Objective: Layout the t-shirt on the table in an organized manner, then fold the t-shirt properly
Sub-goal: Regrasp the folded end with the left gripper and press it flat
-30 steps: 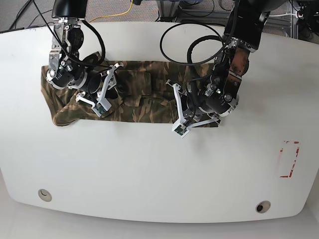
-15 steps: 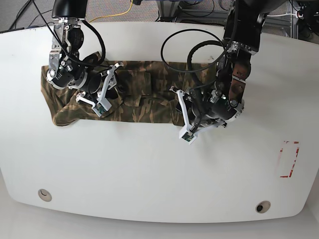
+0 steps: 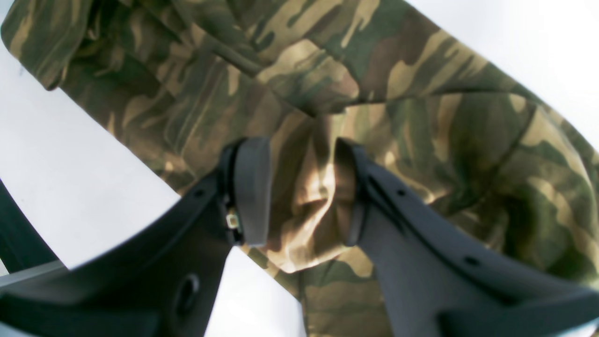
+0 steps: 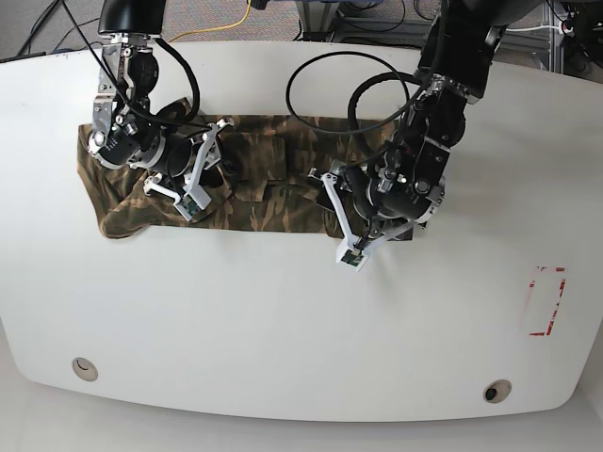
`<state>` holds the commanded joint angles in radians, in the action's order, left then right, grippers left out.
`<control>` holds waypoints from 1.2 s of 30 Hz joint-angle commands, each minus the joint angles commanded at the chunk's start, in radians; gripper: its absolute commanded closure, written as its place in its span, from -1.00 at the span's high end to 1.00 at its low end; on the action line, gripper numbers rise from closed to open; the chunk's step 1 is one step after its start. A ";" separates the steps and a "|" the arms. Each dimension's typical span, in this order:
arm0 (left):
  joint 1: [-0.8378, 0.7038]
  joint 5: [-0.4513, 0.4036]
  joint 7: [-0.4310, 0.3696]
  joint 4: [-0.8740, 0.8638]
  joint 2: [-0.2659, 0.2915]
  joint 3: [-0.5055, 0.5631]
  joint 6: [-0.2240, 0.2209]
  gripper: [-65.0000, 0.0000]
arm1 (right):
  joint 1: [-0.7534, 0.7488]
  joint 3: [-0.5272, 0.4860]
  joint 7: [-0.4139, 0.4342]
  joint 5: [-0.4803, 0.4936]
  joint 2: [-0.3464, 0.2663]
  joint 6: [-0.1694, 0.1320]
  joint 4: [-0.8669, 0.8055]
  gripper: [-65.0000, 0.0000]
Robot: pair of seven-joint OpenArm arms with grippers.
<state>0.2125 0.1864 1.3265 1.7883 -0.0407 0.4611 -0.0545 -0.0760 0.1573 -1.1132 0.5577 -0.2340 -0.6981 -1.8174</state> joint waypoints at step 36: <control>-0.029 -0.199 -0.052 -0.126 -0.023 0.052 -0.114 0.47 | -0.002 0.000 0.000 0.002 0.000 0.000 0.000 -0.32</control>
<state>0.1834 -0.0130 1.2743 1.6625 -0.0637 0.5132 -0.1680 -0.0775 0.1573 -1.1132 0.5593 -0.2340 -0.6981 -1.8174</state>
